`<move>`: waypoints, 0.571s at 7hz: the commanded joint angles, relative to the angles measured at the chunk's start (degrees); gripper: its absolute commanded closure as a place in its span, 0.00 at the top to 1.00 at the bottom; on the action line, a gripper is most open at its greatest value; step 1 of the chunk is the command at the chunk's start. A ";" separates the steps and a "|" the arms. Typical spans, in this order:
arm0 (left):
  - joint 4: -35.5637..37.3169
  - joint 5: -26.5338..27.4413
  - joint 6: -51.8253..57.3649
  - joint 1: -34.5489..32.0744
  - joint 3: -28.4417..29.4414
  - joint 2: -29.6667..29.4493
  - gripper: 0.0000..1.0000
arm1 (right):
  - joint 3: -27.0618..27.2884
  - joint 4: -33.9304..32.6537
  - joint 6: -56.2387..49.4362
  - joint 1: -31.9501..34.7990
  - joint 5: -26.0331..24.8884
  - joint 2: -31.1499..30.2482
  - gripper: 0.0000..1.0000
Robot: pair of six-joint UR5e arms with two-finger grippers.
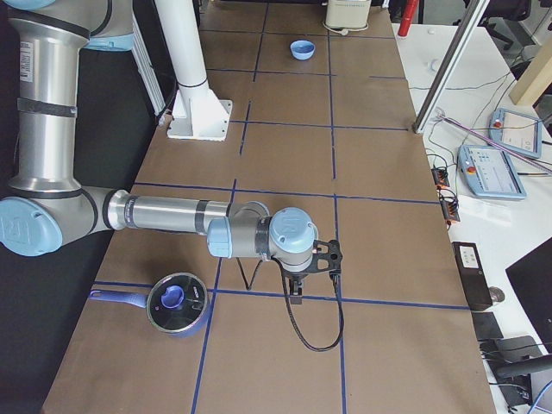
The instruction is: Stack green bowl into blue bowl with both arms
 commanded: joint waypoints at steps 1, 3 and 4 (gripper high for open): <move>0.00 0.01 0.00 0.01 0.07 -0.03 1.00 | -0.11 0.09 0.00 0.00 -0.15 -0.01 1.00; -0.09 -0.08 0.00 0.09 -0.10 -0.03 1.00 | -0.03 0.09 0.09 -0.09 -0.15 0.08 1.00; -0.18 -0.43 0.09 0.10 -1.06 -0.12 1.00 | 0.15 0.18 0.09 0.00 -0.15 0.08 1.00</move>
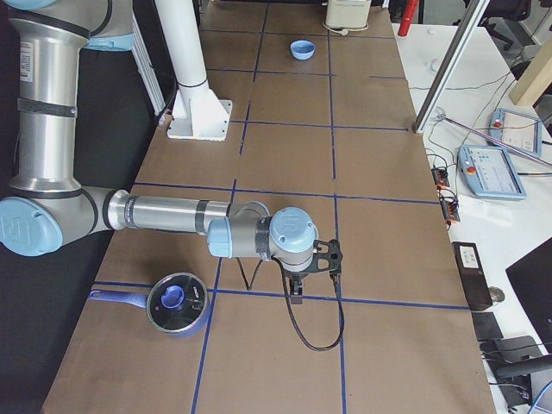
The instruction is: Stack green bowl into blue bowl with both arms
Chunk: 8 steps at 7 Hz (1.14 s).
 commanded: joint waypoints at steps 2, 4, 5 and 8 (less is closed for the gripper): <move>-0.44 -0.47 -0.02 0.82 -1.84 -0.67 1.00 | 1.10 0.07 0.10 -0.03 -0.01 0.19 1.00; -1.49 -0.74 -0.11 1.87 -4.40 -1.29 1.00 | 1.55 0.07 0.01 -0.20 0.08 0.97 1.00; -1.59 -4.13 -1.06 2.40 -4.66 -1.38 1.00 | 1.99 -0.11 0.10 -0.21 0.26 2.37 1.00; -20.21 -7.95 -29.55 15.03 -5.55 2.82 1.00 | 2.17 -0.28 -0.08 -0.21 0.26 2.82 1.00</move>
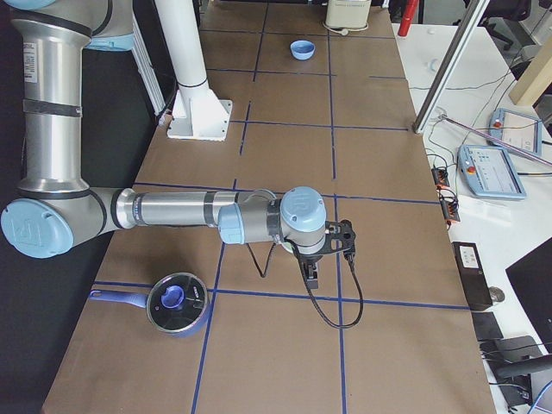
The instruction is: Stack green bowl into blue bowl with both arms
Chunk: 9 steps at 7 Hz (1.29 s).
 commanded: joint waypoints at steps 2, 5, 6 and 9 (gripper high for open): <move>-26.87 7.58 -28.87 13.04 3.75 3.99 1.00 | -0.34 0.07 0.10 -0.09 -0.32 -0.04 1.00; -35.73 12.89 -39.58 20.98 8.25 1.98 0.98 | -0.44 -0.02 0.19 -0.09 -0.24 -0.04 1.00; -35.73 12.98 -39.59 21.78 8.77 1.71 0.96 | -0.44 0.07 0.19 -0.09 -0.24 -0.13 1.00; -35.73 13.07 -39.41 22.14 9.04 1.71 0.52 | -0.35 0.16 0.19 -0.01 -0.24 0.22 1.00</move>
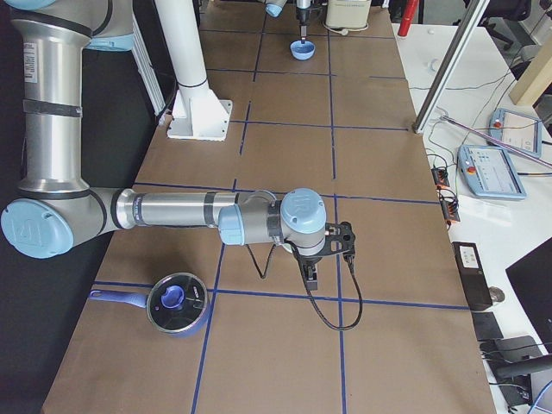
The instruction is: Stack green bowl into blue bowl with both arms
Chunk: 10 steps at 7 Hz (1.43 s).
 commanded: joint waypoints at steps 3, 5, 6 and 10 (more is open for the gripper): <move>0.09 -0.48 -0.43 0.40 -0.98 -0.03 0.05 | 0.08 0.01 -0.03 -0.01 -0.03 0.27 1.00; 2.71 -2.58 -5.15 0.40 -5.62 -0.29 0.00 | 0.17 -0.16 -0.03 0.07 0.06 0.27 1.00; 6.64 -3.99 -7.53 0.31 -8.95 -2.21 0.00 | 0.17 -0.42 0.06 0.07 0.15 0.27 1.00; 28.88 2.02 -31.83 10.46 -13.46 -28.09 0.00 | -0.10 -0.16 1.62 -0.01 -0.03 -0.52 1.00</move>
